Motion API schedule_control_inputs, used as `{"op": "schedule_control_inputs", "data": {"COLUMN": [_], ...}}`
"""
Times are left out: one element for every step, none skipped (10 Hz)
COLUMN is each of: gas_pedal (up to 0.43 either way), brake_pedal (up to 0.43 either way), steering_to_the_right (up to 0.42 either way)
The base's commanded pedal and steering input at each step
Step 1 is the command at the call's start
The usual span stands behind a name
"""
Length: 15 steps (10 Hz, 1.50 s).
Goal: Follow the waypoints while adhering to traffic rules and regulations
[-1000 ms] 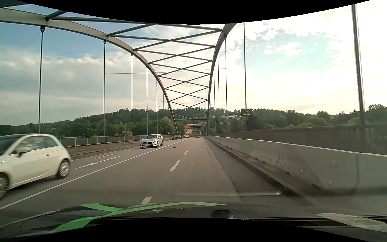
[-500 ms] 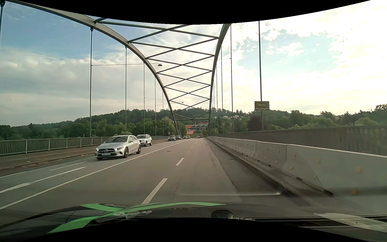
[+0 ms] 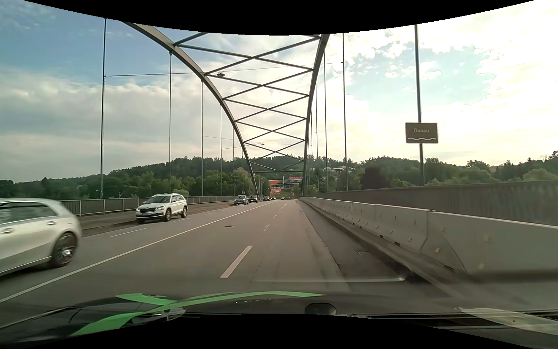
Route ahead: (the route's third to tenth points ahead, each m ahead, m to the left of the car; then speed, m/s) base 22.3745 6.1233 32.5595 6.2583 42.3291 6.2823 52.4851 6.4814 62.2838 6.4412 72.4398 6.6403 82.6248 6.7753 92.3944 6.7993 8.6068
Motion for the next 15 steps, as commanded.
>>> {"op": "schedule_control_inputs", "data": {"gas_pedal": [0.189,0.189,0.189,0.189,0.189,0.189,0.189,0.189,0.177,0.169,0.150,0.150,0.150,0.150,0.150], "brake_pedal": [0.000,0.000,0.000,0.000,0.000,0.000,0.000,0.000,0.000,0.000,0.000,0.000,0.000,0.000,0.000], "steering_to_the_right": [-0.008,-0.008,-0.008,-0.008,-0.008,-0.008,-0.008,-0.006,-0.002,0.000,0.000,0.000,0.000,0.000,0.000]}}
